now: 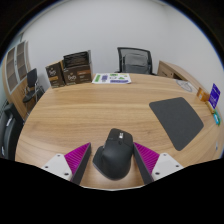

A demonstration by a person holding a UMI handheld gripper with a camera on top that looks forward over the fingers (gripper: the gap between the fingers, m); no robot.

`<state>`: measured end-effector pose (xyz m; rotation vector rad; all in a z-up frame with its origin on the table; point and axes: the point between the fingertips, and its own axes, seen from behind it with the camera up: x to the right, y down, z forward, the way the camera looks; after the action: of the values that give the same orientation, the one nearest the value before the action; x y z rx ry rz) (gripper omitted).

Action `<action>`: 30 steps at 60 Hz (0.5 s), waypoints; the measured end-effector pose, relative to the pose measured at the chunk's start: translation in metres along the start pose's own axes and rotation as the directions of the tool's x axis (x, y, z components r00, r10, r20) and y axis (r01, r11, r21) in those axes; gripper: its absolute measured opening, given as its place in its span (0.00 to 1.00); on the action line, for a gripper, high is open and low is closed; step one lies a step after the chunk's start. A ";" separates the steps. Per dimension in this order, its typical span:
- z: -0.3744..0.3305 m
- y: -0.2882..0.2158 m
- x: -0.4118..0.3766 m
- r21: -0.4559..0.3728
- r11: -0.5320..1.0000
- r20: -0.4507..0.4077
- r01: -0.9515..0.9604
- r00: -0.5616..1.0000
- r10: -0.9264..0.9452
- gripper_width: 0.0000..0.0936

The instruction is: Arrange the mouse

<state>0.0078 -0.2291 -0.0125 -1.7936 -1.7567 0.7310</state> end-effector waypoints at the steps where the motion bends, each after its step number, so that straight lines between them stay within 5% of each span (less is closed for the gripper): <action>1: 0.001 -0.001 0.000 0.001 1.000 0.001 0.001 1.000 -0.001 0.91; 12: 0.009 -0.007 -0.004 0.009 1.000 0.026 0.002 1.000 -0.002 0.84; 21: 0.012 -0.013 -0.004 0.026 0.999 0.041 -0.018 0.999 0.017 0.57; 30: 0.012 -0.015 -0.001 0.032 0.999 0.049 0.000 0.999 -0.002 0.41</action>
<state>-0.0111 -0.2302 -0.0103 -1.7672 -1.7669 0.8047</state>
